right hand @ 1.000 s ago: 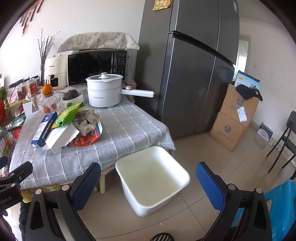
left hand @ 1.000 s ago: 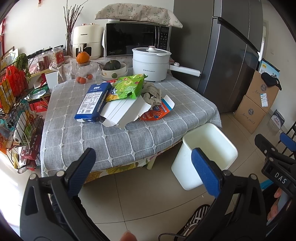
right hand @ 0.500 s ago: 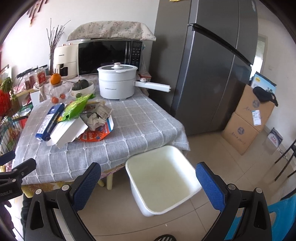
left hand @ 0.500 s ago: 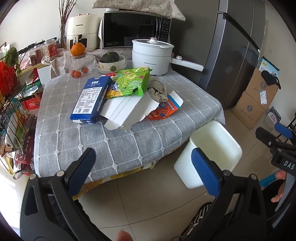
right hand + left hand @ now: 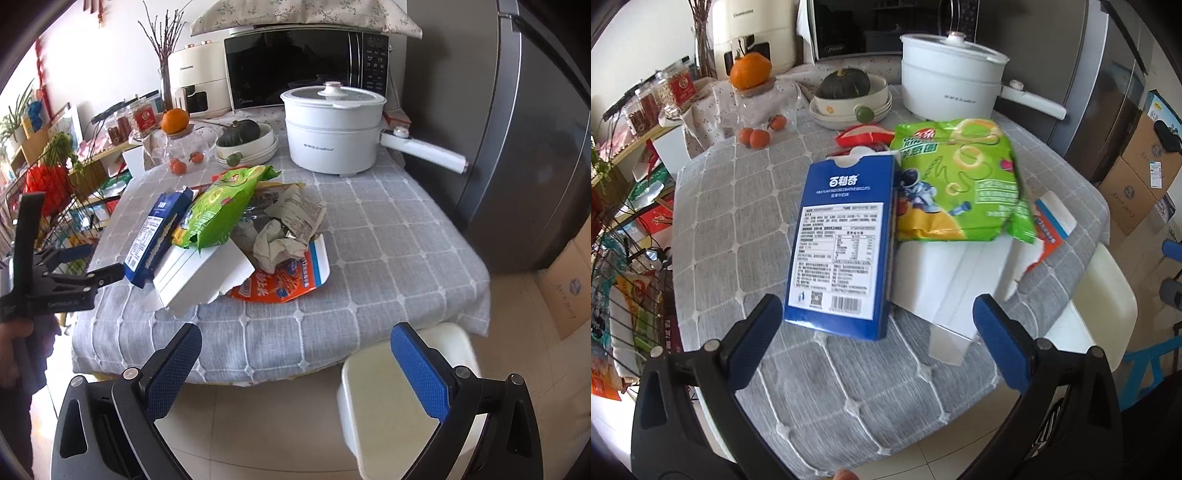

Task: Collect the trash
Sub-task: 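Reach the left gripper to the blue biscuit box and grasp it, then grasp the green onion-ring bag with the right gripper while the left holds the box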

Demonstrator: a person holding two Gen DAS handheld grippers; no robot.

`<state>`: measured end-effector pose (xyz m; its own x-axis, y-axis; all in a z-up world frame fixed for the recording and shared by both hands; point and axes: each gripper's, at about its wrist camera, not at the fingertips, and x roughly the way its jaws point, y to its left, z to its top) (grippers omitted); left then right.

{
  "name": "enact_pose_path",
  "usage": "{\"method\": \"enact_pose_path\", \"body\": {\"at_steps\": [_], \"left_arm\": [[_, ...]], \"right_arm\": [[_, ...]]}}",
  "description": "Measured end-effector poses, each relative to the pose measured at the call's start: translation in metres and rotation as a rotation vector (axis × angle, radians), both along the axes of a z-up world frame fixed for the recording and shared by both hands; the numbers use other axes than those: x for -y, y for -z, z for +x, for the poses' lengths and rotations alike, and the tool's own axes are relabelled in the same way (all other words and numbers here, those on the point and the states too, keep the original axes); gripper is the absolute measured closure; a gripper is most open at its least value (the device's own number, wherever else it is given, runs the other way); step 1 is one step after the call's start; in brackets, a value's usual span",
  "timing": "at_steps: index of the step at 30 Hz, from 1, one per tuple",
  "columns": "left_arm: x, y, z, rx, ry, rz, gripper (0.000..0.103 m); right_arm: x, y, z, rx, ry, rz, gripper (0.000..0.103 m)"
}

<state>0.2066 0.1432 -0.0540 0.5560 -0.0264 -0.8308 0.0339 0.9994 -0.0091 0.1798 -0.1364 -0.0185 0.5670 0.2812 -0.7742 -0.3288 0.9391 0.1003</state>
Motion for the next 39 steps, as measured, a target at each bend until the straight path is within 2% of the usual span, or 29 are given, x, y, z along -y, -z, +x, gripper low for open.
{"method": "enact_pose_path", "body": {"at_steps": [2,5,9,14,18,19,22,26,31,34,39], "left_arm": [[-0.01,0.011,0.016,-0.041,0.008,-0.001,0.001],[-0.022,0.02,0.033,-0.059,0.001,0.013,0.001],[-0.032,0.034,0.051,-0.122,0.007,-0.042,0.001],[-0.032,0.047,0.065,-0.162,0.041,-0.079,0.001],[-0.034,0.054,0.071,-0.178,0.024,-0.094,0.001],[-0.035,0.054,0.071,-0.174,0.019,-0.109,0.001],[-0.039,0.052,0.07,-0.156,0.002,-0.14,0.01],[-0.039,0.046,0.057,-0.107,-0.013,-0.126,0.011],[-0.041,0.031,0.033,-0.02,-0.048,-0.116,0.011],[-0.042,0.022,0.016,0.022,-0.062,-0.111,0.011],[-0.049,0.014,-0.008,0.062,-0.094,-0.141,0.011]], "right_arm": [[-0.003,0.015,0.011,-0.072,-0.014,0.026,0.0],[-0.007,0.024,0.022,-0.133,-0.02,0.059,0.0],[-0.014,0.024,0.029,-0.135,-0.031,0.076,0.0],[-0.021,0.026,0.036,-0.139,-0.031,0.064,0.0],[-0.027,0.026,0.042,-0.136,-0.03,0.059,0.0],[-0.028,0.026,0.044,-0.136,-0.028,0.06,0.0],[-0.033,0.027,0.051,-0.132,-0.018,0.064,0.0],[-0.041,0.026,0.063,-0.123,0.0,0.083,0.0],[-0.055,0.028,0.086,-0.162,0.008,0.245,0.0],[-0.069,0.032,0.102,-0.174,0.012,0.317,0.005],[-0.092,0.046,0.127,-0.184,0.033,0.371,0.019]]}}
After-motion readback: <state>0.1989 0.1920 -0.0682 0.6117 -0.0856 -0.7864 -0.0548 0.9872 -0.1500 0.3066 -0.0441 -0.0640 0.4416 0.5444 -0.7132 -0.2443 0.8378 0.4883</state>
